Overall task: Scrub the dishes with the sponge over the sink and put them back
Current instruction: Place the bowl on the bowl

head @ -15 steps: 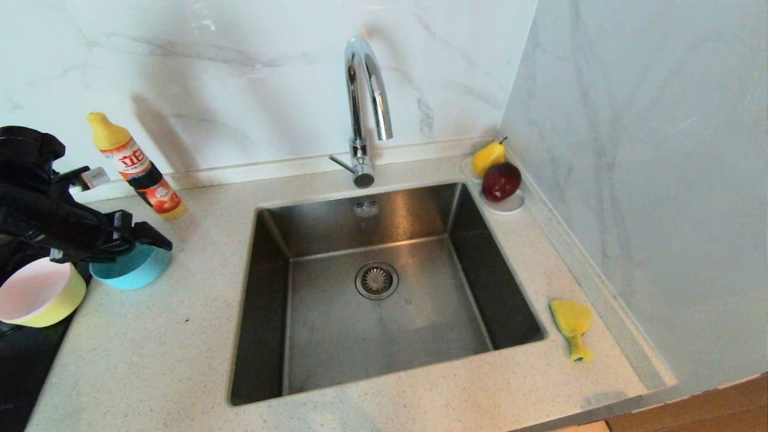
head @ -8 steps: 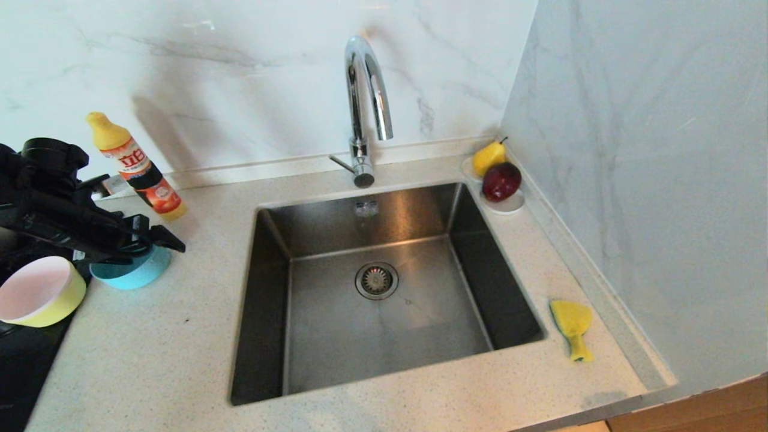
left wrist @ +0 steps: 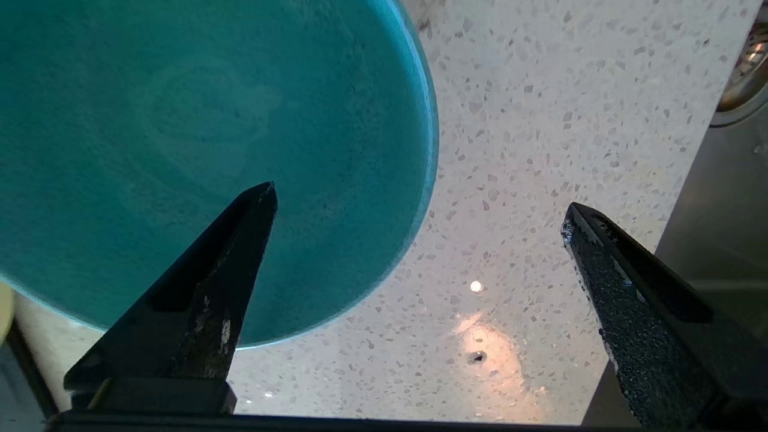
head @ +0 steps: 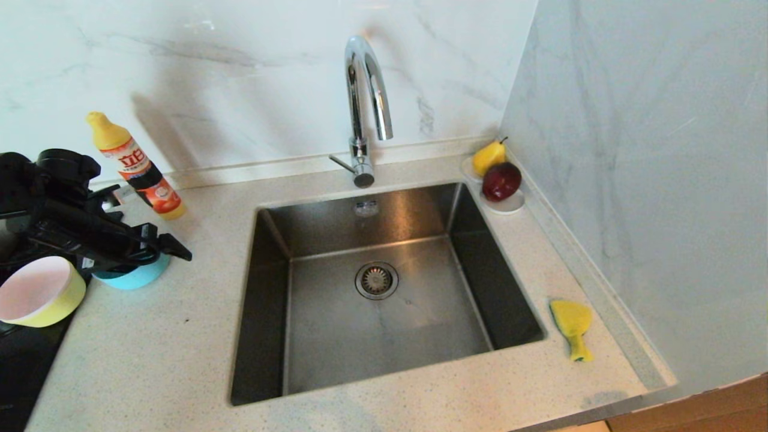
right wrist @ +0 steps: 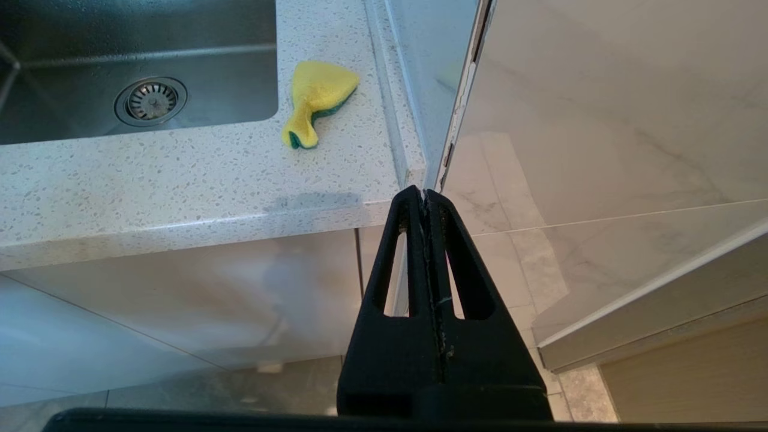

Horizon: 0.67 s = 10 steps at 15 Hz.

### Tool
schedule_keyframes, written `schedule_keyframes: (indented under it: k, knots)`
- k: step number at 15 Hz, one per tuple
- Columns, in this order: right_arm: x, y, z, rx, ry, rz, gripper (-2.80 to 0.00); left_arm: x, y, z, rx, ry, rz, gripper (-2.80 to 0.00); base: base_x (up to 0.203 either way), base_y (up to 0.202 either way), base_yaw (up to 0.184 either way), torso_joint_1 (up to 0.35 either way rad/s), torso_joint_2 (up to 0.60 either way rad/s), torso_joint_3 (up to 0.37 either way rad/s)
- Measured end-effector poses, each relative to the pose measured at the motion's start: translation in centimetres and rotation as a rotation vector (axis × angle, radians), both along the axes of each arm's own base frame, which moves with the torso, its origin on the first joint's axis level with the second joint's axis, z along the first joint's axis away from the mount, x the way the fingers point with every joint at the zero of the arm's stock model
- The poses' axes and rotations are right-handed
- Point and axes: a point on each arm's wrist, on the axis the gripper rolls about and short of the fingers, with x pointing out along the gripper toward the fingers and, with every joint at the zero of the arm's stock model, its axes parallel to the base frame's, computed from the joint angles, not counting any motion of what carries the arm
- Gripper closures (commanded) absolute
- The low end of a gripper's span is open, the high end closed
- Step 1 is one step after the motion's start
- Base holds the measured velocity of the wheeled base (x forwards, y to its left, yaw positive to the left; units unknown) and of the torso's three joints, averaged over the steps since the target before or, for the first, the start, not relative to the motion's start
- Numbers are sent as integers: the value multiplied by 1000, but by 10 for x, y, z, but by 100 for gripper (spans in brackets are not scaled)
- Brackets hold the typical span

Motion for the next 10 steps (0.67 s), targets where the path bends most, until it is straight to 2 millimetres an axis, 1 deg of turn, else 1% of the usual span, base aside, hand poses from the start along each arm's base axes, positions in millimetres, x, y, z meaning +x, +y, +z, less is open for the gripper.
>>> schedule_keyframes:
  k: [3,7,8,9,10]
  knots:
    - [0,0,0,0,0,0,0,-1,-1,-3,-10,14,3,-280,0,0,0,0,0,0]
    - [0,0,0,0,0,0,0,-1,-7,-7,-18,29,-9,-280,0,0,0,0,0,0]
    - [0,0,0,0,0,0,0,-1,-8,-7,-16,29,-10,-49,0,0,0,0,0,0]
    - [0,0,0,0,0,0,0,-1,-8,-7,-16,32,-9,0,0,0,0,0,0,0]
    - [0,0,0,0,0,0,0,-1,-8,-8,-13,34,-9,0,0,0,0,0,0,0]
